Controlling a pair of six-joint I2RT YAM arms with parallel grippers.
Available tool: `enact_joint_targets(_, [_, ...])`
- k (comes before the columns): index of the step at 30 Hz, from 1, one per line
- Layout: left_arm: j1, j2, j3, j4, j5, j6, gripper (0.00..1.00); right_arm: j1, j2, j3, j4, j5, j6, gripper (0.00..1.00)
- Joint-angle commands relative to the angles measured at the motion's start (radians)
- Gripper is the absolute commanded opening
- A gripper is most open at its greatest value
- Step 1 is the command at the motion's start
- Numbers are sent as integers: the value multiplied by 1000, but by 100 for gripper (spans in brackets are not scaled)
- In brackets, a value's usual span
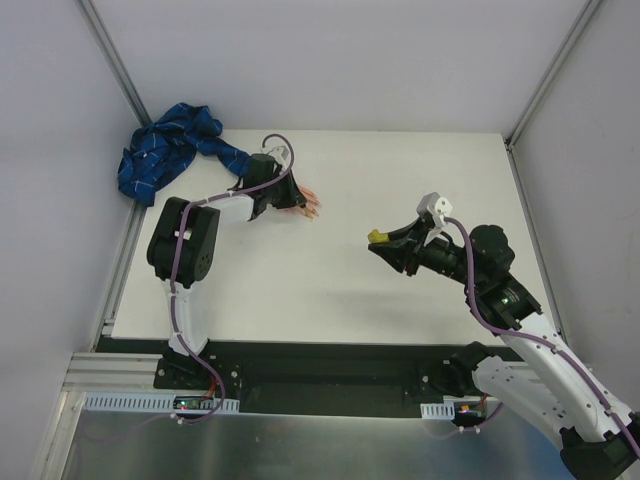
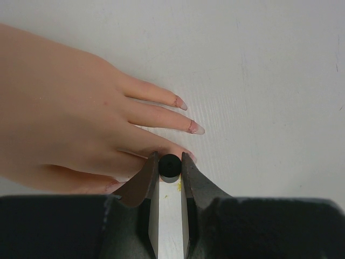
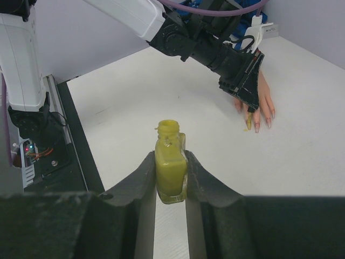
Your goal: Paint the nails
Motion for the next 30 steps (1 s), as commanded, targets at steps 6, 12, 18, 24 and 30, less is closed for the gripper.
enact_joint_targets(6, [12,-18,2,22,36,34,0,-5,-6,11,38,-21,-7,0])
enact_joint_targets(12, [2,-24,-33,59,56,31,0,-5,-8,10,41,-22,-5,0])
enact_joint_targets(18, [2,-24,-39,78,53,31,0,-4,-5,11,41,-25,-7,0])
enact_joint_targets(24, [-8,3,-13,85,66,20,0,-4,-3,11,41,-24,-5,0])
enact_joint_targets(30, [-11,9,-16,91,70,10,0,-5,-5,14,39,-25,-5,0])
